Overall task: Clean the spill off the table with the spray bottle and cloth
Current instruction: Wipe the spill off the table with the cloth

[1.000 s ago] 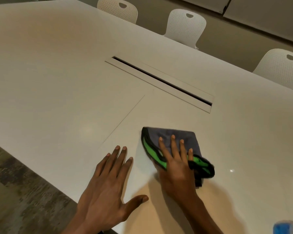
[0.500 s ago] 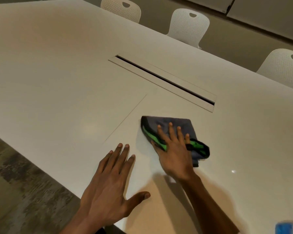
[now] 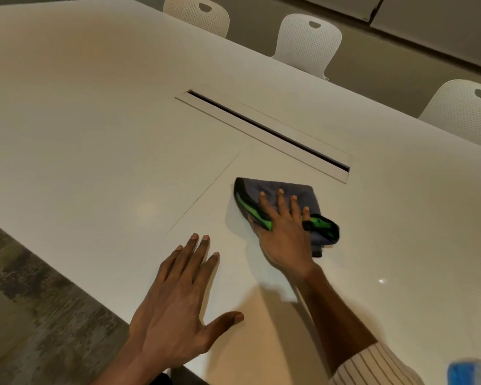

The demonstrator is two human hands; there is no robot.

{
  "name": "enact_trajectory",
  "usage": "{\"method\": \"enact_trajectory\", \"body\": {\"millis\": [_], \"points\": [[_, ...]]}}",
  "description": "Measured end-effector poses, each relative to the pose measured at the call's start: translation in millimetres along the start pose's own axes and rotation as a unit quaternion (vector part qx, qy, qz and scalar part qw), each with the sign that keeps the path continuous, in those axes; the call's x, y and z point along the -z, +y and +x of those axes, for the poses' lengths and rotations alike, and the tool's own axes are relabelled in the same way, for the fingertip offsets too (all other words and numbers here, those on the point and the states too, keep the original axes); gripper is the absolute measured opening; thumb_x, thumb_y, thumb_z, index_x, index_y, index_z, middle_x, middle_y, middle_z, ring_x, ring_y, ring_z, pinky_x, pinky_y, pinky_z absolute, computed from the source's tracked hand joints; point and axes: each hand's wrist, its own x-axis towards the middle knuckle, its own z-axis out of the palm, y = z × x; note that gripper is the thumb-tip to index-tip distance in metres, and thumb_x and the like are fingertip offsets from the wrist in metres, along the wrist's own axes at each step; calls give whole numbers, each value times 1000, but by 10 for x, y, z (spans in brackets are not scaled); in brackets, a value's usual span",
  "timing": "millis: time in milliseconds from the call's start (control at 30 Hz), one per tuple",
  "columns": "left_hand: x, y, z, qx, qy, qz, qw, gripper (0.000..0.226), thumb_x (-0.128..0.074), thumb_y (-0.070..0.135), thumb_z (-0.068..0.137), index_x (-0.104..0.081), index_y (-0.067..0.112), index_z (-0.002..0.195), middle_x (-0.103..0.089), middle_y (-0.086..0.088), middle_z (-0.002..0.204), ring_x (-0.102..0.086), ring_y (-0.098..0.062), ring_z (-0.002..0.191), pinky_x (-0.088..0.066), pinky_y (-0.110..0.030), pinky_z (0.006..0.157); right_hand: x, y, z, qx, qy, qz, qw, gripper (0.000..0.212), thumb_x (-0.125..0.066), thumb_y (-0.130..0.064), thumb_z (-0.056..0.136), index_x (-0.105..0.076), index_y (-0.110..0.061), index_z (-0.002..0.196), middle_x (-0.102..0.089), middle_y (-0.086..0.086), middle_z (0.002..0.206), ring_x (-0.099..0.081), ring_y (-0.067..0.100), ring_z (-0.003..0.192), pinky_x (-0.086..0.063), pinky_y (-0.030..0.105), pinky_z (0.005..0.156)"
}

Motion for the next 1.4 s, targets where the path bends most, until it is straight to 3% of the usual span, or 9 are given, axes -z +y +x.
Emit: {"method": "enact_trajectory", "body": {"millis": [167, 300, 433, 667, 867, 967, 1033, 1100, 1400], "points": [[-1, -15, 7, -1, -3, 8, 1000, 105, -42, 94, 87, -45, 19, 162, -23, -4, 177, -15, -23, 166, -18, -46, 127, -80, -24, -531, 72, -43, -36, 996, 75, -29, -60, 95, 9, -50, 159, 13, 0, 173, 16, 30, 160, 3, 59, 128], [-5, -19, -4, 0, -7, 7, 1000, 106, -42, 93, 88, -44, 18, 162, -20, -3, 178, -13, -23, 167, -17, -46, 128, -80, 283, -623, 42, -10, -34, 998, 79, -41, -57, 93, -2, -49, 161, 2, -2, 175, 5, 28, 161, -1, 58, 128], [15, -15, -2, -1, -6, 5, 1000, 107, -40, 94, 88, -43, 18, 163, -19, -3, 178, -8, -21, 167, -16, -46, 129, 38, 253, -196, -28, -23, -10, 999, 67, -26, -66, 101, -6, -45, 162, 3, -2, 175, 7, 29, 161, 6, 54, 129], [8, -15, -7, -4, -6, 11, 1000, 106, -39, 94, 89, -42, 18, 163, -19, -3, 178, -10, -22, 167, -21, -47, 129, 8, -25, -418, 49, -29, 18, 998, 68, -39, -60, 102, -7, -48, 161, 4, -4, 175, 11, 27, 161, 3, 56, 129], [-6, -39, -11, -8, -5, 15, 1000, 106, -42, 92, 89, -43, 16, 163, -20, -5, 178, -12, -22, 167, -20, -47, 130, 54, 347, -1094, 65, -32, -20, 997, 88, -52, -37, 89, -3, -49, 161, 7, -4, 174, 8, 27, 161, 4, 55, 129], [-10, -30, -19, -11, -5, 16, 1000, 105, -44, 90, 90, -43, 15, 163, -20, -6, 178, -10, -21, 167, -20, -47, 131, 82, 739, -969, -13, 4, -49, 999, 74, -38, -54, 92, -14, -43, 162, -8, 1, 175, -10, 34, 160, -9, 62, 127], [-3, -25, -20, -8, -2, 14, 1000, 105, -43, 91, 90, -41, 15, 163, -18, -5, 179, -7, -20, 167, -20, -48, 131, 134, 843, -763, -69, -4, -61, 996, 78, -13, -64, 89, -6, -43, 163, -6, 2, 175, -7, 35, 160, -6, 62, 127], [2, -16, -24, -5, -2, 15, 1000, 106, -42, 91, 90, -40, 16, 164, -17, -4, 179, -6, -19, 167, -21, -49, 131, 141, 790, -586, -109, -16, -45, 993, 79, -6, -71, 88, 0, -44, 162, 1, 1, 175, -1, 34, 161, 2, 59, 128], [-27, -21, 11, -9, 5, 19, 1000, 108, -43, 92, 88, -44, 14, 162, -22, -4, 178, -12, -21, 167, -25, -52, 130, -45, -202, -554, 11, -23, -37, 999, 76, -37, -62, 99, 1, -43, 162, 13, 5, 174, 13, 37, 159, 8, 62, 126]]}}
